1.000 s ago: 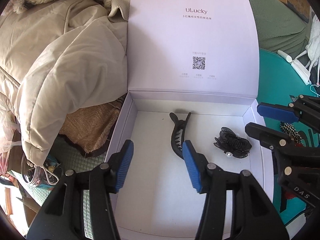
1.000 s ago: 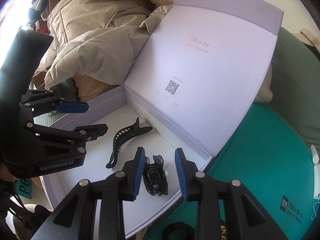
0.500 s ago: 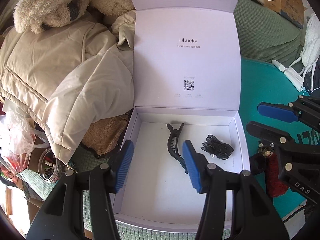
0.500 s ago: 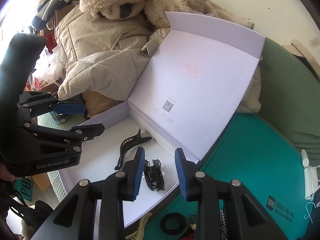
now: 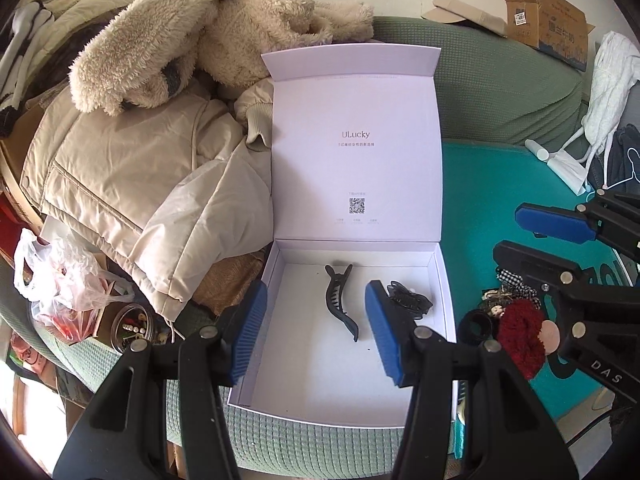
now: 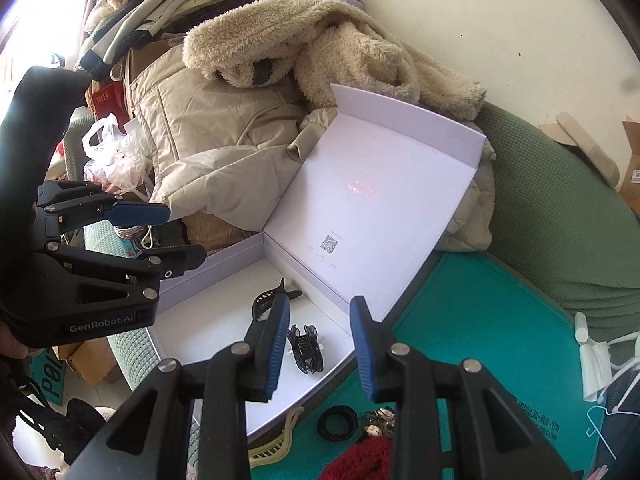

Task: Organize objects
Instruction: 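Withdraw both tools from the box back toward the teal mat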

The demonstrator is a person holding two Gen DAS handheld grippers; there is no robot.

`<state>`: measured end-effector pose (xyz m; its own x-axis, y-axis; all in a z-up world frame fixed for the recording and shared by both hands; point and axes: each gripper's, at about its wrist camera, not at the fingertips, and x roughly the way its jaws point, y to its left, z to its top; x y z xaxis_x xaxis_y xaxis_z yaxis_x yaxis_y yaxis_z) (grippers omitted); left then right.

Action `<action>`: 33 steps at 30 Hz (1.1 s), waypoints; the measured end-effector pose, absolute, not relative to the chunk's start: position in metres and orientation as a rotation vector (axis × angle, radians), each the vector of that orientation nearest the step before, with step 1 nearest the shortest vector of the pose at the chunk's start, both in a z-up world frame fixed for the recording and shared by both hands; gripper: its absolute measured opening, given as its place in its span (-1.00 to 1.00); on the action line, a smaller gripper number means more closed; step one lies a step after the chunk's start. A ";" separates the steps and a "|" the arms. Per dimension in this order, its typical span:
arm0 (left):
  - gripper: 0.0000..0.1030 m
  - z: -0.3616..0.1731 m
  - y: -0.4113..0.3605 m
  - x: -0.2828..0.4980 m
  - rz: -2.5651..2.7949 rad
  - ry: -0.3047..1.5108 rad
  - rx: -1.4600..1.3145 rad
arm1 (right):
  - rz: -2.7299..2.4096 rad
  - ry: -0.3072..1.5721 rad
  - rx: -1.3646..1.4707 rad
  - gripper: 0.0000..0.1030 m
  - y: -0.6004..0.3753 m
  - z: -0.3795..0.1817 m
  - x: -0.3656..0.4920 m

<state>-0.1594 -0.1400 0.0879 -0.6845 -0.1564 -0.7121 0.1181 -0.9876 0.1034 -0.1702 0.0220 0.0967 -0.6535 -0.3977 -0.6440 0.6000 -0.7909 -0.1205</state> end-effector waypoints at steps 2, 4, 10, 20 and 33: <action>-0.03 0.095 -0.136 -0.151 -2.763 -0.077 1.158 | -2.405 0.438 0.816 -0.41 0.024 0.103 -0.162; 0.02 0.101 -0.131 -0.143 -2.771 -0.081 1.146 | -2.413 0.439 0.802 -0.41 0.027 0.109 -0.154; 0.06 0.122 -0.115 -0.118 -2.795 -0.102 1.104 | -2.439 0.431 0.775 -0.41 0.038 0.126 -0.133; 0.35 0.142 -0.086 -0.079 -2.835 -0.096 1.045 | -2.498 0.394 0.738 0.02 0.067 0.141 -0.096; 0.49 0.128 -0.045 -0.043 -2.867 -0.076 1.095 | -2.572 0.351 0.800 0.03 0.110 0.129 -0.053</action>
<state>-0.0425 -0.0455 0.1277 -0.7433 -0.0843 -0.6636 0.0489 -0.9962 0.0718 -0.0531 0.1100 0.1293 -0.7452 -0.3177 -0.5863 0.4632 -0.8791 -0.1125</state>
